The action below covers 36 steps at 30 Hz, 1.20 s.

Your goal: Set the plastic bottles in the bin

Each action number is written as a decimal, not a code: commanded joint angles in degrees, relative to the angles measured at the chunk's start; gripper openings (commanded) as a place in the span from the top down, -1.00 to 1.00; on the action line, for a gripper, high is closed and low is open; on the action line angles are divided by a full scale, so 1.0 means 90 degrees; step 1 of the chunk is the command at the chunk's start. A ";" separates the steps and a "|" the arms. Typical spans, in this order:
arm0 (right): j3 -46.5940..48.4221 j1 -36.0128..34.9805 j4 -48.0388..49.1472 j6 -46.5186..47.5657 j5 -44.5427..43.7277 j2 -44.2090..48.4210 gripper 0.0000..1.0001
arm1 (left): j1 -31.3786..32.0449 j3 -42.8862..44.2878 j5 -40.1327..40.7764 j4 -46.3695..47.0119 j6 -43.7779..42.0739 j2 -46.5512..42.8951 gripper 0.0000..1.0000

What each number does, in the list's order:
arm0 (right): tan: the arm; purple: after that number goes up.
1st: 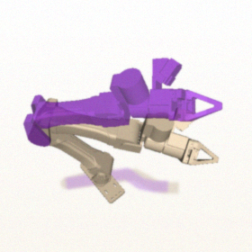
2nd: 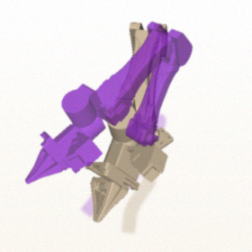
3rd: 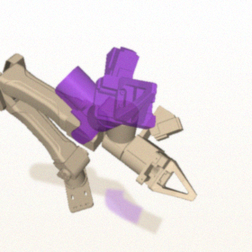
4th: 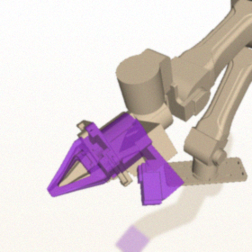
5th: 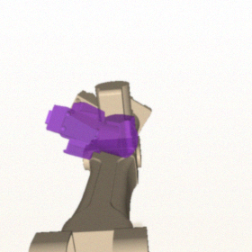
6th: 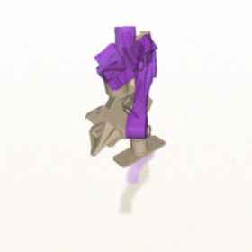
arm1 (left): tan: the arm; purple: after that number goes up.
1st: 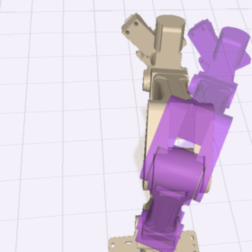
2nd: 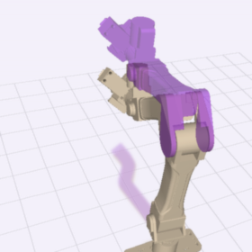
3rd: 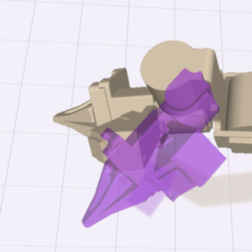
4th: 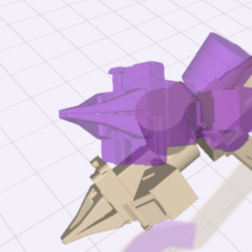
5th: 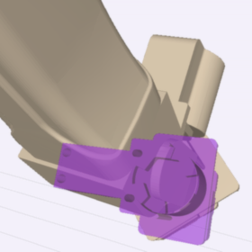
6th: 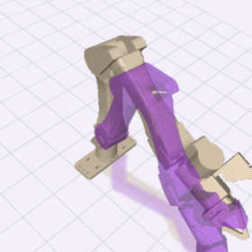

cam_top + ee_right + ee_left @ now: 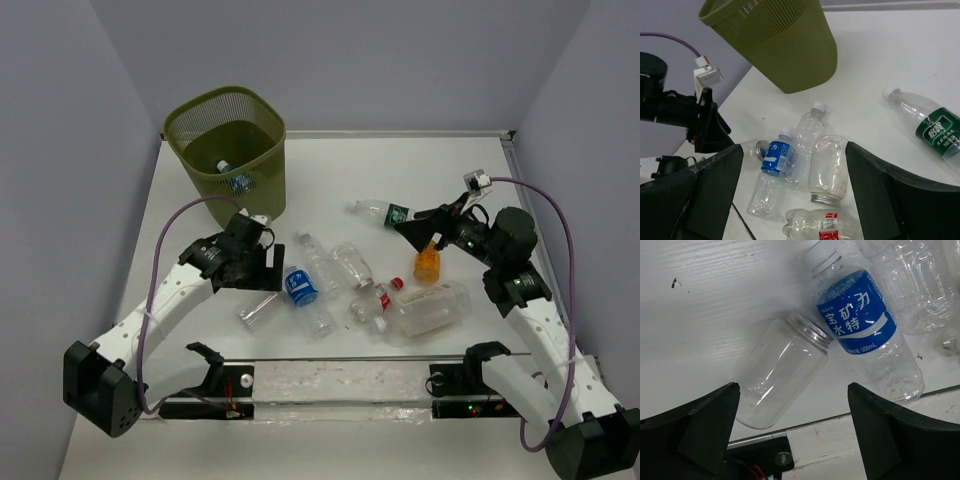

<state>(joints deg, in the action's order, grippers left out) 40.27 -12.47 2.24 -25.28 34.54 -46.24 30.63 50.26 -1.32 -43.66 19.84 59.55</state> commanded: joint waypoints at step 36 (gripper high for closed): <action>0.1334 -0.0050 -0.1341 0.1918 -0.1601 -0.2507 -0.78 | 0.1020 0.0294 0.0176 -0.0548 0.0003 0.2427 0.16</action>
<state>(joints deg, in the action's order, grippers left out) 45.60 -12.47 -4.97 -16.60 27.16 -63.37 39.33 50.48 1.76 -44.75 20.18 81.01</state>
